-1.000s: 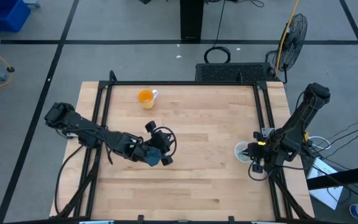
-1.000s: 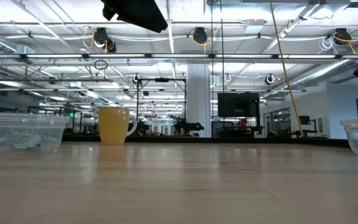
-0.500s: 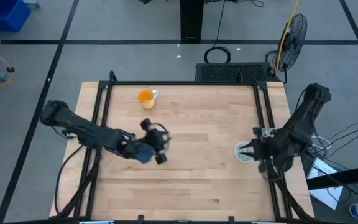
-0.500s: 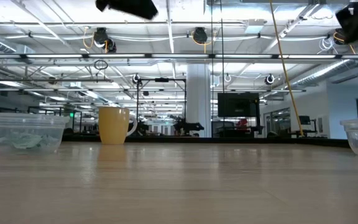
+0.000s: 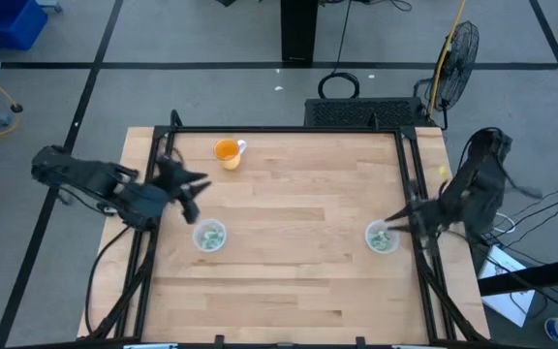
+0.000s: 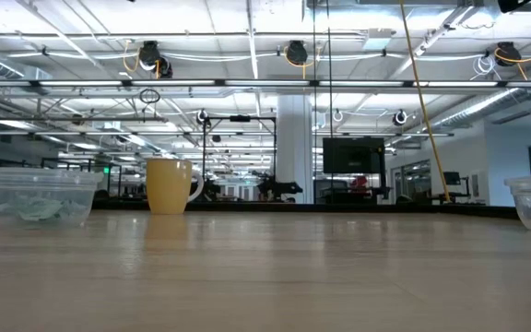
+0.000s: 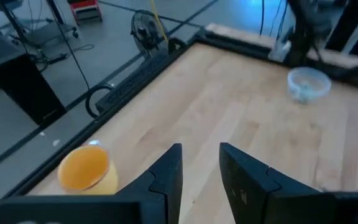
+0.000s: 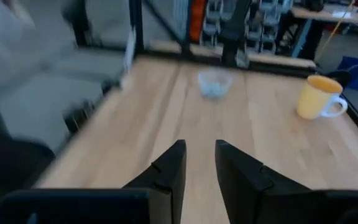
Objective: Pick and place items into bin
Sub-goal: Return to Home Position
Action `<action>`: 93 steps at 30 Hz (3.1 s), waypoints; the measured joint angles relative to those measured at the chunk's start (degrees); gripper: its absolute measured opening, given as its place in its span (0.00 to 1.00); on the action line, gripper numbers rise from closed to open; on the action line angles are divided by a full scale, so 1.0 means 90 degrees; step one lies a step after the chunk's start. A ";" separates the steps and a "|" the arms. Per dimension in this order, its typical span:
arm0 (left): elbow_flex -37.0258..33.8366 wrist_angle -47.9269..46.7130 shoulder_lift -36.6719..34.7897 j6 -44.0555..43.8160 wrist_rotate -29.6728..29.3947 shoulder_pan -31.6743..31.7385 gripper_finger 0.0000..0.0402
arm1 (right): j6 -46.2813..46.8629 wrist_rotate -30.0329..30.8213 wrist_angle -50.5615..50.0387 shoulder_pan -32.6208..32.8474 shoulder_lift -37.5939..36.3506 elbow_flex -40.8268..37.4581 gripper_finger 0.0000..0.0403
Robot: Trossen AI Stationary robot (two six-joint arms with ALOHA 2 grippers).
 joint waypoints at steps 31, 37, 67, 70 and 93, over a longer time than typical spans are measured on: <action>-0.6533 0.6279 -0.4743 0.1219 0.2131 0.2146 0.28 | -0.2002 -0.0665 0.3204 0.0010 -0.3174 -0.2550 0.19; -0.7267 0.7012 -0.4829 0.0947 0.2342 0.2273 0.28 | -0.2007 -0.0687 0.3798 0.0010 -0.3177 -0.3059 0.20; -0.7352 0.6985 -0.4787 0.0828 0.2342 0.2288 0.28 | -0.1382 -0.3173 0.4914 0.0005 -0.3173 -0.4854 0.20; -0.7352 0.6985 -0.4787 0.0829 0.2342 0.2288 0.28 | -0.1308 -0.3172 0.4914 0.0005 -0.3175 -0.4859 0.20; -0.7352 0.6985 -0.4787 0.0833 0.2342 0.2288 0.28 | -0.1328 -0.3172 0.5002 0.0005 -0.3175 -0.4871 0.20</action>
